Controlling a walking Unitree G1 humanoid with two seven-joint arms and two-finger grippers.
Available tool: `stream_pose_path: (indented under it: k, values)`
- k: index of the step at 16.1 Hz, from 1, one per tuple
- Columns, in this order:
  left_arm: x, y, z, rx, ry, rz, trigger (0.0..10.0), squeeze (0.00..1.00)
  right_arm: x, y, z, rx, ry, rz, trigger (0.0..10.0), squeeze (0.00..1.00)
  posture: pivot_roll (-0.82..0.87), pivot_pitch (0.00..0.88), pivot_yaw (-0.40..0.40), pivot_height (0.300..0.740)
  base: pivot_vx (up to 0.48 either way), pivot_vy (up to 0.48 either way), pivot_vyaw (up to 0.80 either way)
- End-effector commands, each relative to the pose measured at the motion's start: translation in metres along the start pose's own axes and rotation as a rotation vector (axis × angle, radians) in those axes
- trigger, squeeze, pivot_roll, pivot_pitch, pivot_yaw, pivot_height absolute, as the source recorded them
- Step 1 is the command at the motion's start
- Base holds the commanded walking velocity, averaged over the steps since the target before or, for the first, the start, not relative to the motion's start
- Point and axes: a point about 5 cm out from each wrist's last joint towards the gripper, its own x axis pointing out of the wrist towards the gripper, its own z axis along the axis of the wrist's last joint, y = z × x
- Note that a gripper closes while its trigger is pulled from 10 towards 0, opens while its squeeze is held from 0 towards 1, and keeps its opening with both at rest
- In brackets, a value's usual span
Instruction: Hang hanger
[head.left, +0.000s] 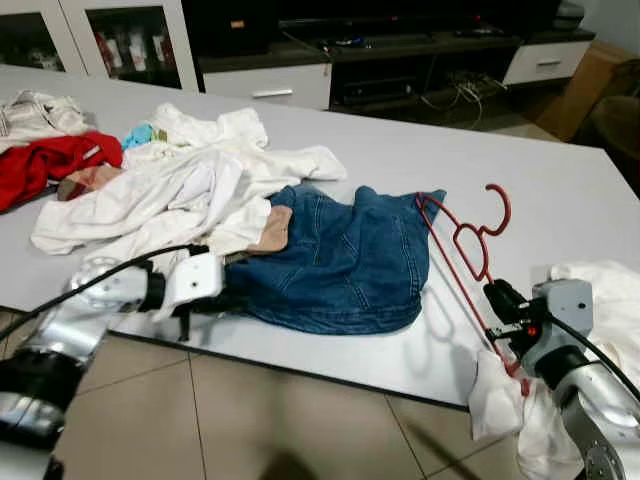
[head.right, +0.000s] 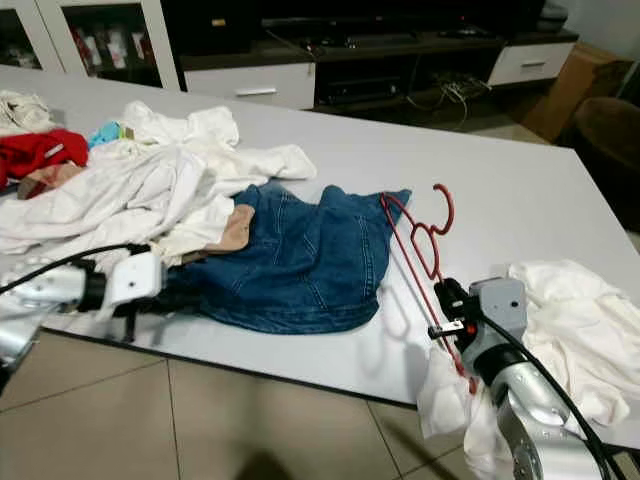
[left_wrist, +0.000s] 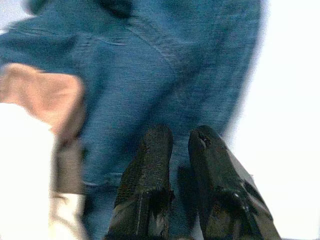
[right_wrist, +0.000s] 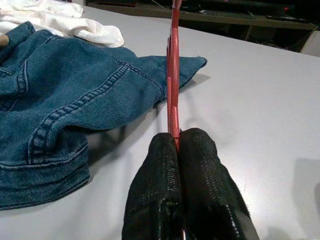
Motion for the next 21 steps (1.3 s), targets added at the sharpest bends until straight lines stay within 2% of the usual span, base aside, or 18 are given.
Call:
stream_pose_path:
  k: [1,3,6,10,13,14,15,16,21]
  values:
    - [0.003,0.011,0.005,0.043,-0.010,0.082,10.0,0.00,0.001,0.005,0.005,-0.002,-0.018,0.003,10.0,0.00,-0.09,0.000,-0.018,0.740,0.000,0.000,0.00]
    - [0.005,0.014,0.003,0.044,-0.012,0.106,10.0,0.00,0.000,0.007,0.003,0.004,-0.016,0.001,10.0,0.00,-0.09,0.000,-0.012,0.740,0.000,0.000,0.00]
    - [0.010,0.009,-0.003,0.046,0.029,0.055,10.0,0.00,0.000,0.009,0.003,0.013,-0.019,-0.005,10.0,0.00,-0.09,0.000,-0.005,0.740,0.000,0.000,0.00]
    - [0.012,-0.002,-0.010,0.045,0.051,-0.070,10.0,0.00,0.000,0.009,0.002,0.017,-0.020,-0.012,10.0,0.00,-0.09,0.000,-0.004,0.740,0.000,0.000,0.00]
    - [0.013,-0.006,-0.014,0.056,0.076,-0.084,10.0,0.00,0.002,0.009,0.003,0.019,-0.023,-0.012,10.0,0.00,-0.09,0.000,-0.005,0.740,0.000,0.000,0.00]
    - [0.015,-0.007,-0.015,0.056,0.075,-0.092,8.5,0.00,0.002,0.009,0.003,0.018,-0.023,-0.012,10.0,0.00,-0.09,0.000,-0.006,0.740,0.000,0.000,0.00]
    - [0.015,-0.007,-0.015,0.054,0.073,-0.097,3.5,0.00,0.002,0.009,0.003,0.018,-0.023,-0.011,10.0,0.00,-0.09,0.000,-0.006,0.740,0.000,0.000,0.00]
    - [0.017,-0.009,-0.014,0.041,0.055,-0.109,0.0,0.00,0.002,0.008,0.003,0.017,-0.023,-0.012,10.0,0.00,-0.10,0.000,-0.006,0.740,0.000,0.000,0.00]
    - [0.020,-0.014,-0.008,0.028,-0.009,-0.173,0.0,0.00,0.000,0.007,0.004,0.013,-0.022,-0.018,10.0,0.00,-0.10,0.000,-0.005,0.740,0.000,0.000,0.00]
